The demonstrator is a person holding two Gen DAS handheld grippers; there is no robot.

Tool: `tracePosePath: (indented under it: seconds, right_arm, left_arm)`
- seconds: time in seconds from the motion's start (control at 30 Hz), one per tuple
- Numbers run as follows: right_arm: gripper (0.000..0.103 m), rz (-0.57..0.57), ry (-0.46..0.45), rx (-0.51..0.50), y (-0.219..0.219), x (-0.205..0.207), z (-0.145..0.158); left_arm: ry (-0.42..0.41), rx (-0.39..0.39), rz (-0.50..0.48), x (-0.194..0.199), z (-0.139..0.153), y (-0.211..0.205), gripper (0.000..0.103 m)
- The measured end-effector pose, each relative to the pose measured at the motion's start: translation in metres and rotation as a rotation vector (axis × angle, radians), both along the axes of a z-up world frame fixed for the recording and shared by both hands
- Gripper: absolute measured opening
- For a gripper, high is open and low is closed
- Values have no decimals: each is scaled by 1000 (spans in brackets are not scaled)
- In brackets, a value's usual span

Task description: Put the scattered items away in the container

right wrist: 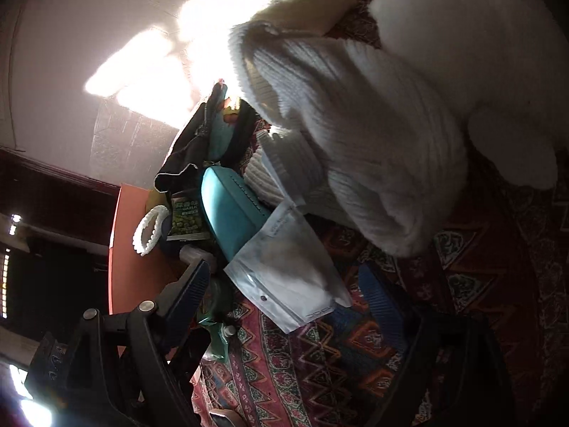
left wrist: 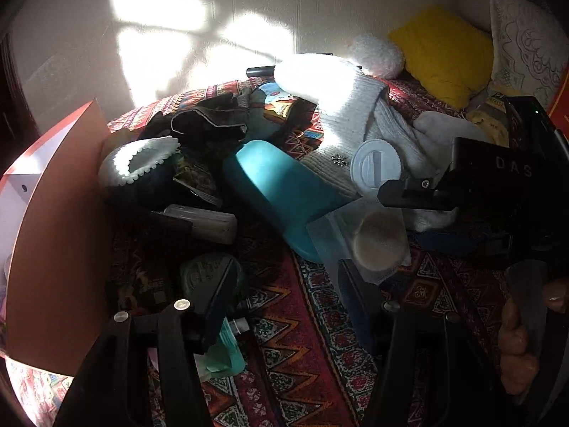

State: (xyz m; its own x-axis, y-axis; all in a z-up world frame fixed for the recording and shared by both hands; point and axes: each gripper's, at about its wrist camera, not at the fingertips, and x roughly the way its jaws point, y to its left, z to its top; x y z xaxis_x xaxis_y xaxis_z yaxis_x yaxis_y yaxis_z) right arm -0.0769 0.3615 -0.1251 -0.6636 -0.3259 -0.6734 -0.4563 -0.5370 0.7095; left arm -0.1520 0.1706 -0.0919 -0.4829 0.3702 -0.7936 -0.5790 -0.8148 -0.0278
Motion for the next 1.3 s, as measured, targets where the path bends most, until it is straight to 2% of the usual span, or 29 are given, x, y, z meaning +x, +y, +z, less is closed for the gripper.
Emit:
tracePosePath:
  seconds: [0.13, 0.23, 0.27, 0.37, 0.5, 0.63, 0.73, 0.8, 0.87, 0.93, 1.13, 1.3]
  right_arm:
    - [83, -23, 26, -99, 22, 2, -16]
    - [63, 11, 43, -172, 26, -2, -24]
    - [57, 26, 38, -178, 26, -5, -26]
    - [55, 57, 31, -208, 24, -11, -32]
    - [43, 73, 31, -211, 21, -16, -36]
    - [38, 71, 38, -253, 20, -12, -40]
    - [22, 74, 56, -353, 17, -7, -44]
    - [19, 68, 64, -351, 15, -4, -37]
    - [15, 63, 83, -324, 14, -3, -25]
    - [13, 58, 112, -333, 12, -2, -17]
    - [12, 65, 219, -436, -5, -3, 10]
    - [12, 102, 307, -521, -37, -11, 35]
  left_arm:
    - [-146, 60, -10, -11, -26, 18, 58]
    - [-241, 86, -1, -18, -43, 26, 58]
    - [-259, 99, 2, -20, -47, 27, 61]
    - [-273, 143, -4, -21, -46, 27, 70]
    - [-308, 222, 12, -27, -47, 22, 70]
    - [-354, 297, 31, -32, -46, 15, 70]
    - [-398, 355, 34, -34, -46, 11, 70]
    - [-432, 408, 29, -37, -44, 5, 64]
    - [-450, 447, 28, -38, -36, -3, 41]
    - [-438, 471, 25, -39, -24, -10, 33]
    - [-448, 628, 30, -40, 7, -43, 33]
    - [-388, 738, 18, -34, 46, -81, 33]
